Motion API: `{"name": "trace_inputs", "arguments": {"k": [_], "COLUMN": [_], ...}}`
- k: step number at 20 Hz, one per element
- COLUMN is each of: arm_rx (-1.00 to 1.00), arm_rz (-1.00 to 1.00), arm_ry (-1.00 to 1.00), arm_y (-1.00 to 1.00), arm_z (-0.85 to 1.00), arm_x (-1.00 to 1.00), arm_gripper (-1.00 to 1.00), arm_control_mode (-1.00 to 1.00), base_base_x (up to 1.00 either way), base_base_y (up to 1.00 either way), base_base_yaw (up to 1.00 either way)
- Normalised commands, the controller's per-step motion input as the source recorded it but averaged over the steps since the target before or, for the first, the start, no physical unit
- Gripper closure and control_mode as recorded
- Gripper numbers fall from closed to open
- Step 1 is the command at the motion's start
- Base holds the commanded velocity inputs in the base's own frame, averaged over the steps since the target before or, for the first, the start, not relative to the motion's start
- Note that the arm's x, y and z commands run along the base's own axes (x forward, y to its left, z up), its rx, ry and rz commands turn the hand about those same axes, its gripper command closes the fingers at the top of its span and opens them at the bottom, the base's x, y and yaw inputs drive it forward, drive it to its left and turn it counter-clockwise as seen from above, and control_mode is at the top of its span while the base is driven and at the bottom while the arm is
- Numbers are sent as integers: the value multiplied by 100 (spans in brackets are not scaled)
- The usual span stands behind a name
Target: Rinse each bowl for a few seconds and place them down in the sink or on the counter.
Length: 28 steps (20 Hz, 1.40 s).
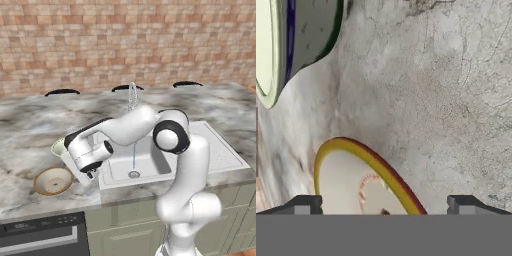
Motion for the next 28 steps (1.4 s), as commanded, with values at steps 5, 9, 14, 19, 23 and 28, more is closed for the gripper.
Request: {"name": "trace_inputs", "arguments": {"k": [5,9,14,19,23,28], "arm_rx": [0,0,0,0,5,5], "arm_rz": [1,5,9,7,4,1], "arm_ry": [0,0,0,0,0,0], "arm_y": [25,8,0,12,2,0], "arm_z": [-20,-35,-40,-25,-6,1], "arm_x": [8,2,0,3,0,0], "arm_gripper": [-100,-100,-100,100,100,100], "arm_control_mode": [-100,-100,-100,-100,-100,-100], "base_base_x": [0,0,0,0,0,0], "base_base_y": [0,0,0,0,0,0], "base_base_yaw": [0,0,0,0,0,0]}}
